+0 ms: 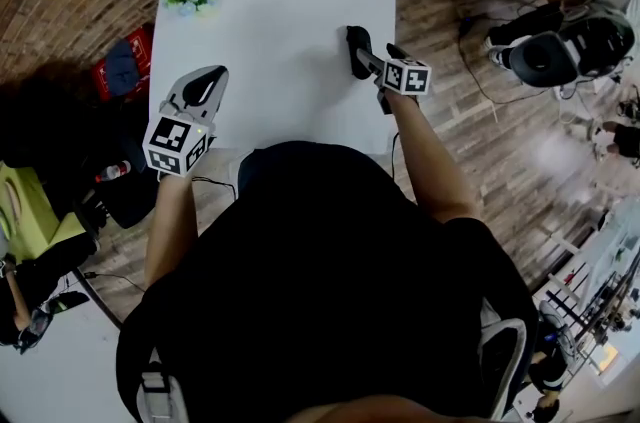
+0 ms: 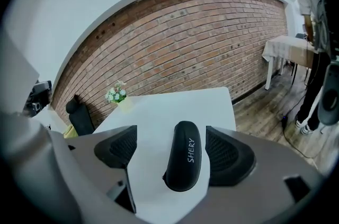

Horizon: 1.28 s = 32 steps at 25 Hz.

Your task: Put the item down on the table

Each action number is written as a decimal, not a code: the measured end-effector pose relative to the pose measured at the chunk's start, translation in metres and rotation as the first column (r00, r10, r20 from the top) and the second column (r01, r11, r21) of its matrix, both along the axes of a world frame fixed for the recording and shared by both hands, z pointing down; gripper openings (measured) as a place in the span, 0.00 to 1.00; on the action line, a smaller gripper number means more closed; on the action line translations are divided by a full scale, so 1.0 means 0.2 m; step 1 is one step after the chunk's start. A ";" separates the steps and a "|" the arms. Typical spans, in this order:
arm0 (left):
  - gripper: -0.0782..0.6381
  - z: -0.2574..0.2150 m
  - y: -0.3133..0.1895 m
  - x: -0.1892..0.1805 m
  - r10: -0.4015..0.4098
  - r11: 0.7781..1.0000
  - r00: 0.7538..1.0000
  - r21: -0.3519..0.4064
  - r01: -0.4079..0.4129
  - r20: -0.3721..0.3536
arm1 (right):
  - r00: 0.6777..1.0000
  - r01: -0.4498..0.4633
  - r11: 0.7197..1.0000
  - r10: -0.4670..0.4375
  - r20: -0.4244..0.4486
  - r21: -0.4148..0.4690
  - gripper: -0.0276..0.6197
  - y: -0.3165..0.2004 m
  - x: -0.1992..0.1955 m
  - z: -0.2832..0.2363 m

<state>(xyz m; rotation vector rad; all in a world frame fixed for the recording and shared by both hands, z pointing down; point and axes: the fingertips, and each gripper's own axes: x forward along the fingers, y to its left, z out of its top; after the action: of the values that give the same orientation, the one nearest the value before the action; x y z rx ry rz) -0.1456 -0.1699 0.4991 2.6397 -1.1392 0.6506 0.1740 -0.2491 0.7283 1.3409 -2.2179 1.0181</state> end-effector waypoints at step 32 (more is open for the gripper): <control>0.13 -0.14 0.05 0.17 0.041 0.996 0.999 0.084 -0.041 0.004 | 0.995 0.034 0.981 -0.051 0.085 0.189 0.60 0.15 -0.01 -0.55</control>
<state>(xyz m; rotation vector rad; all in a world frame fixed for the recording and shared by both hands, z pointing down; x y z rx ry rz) -0.1125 -0.1604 0.4711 2.7400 -1.1401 0.6261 0.1728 -0.2196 0.6187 1.3417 -2.4507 0.8895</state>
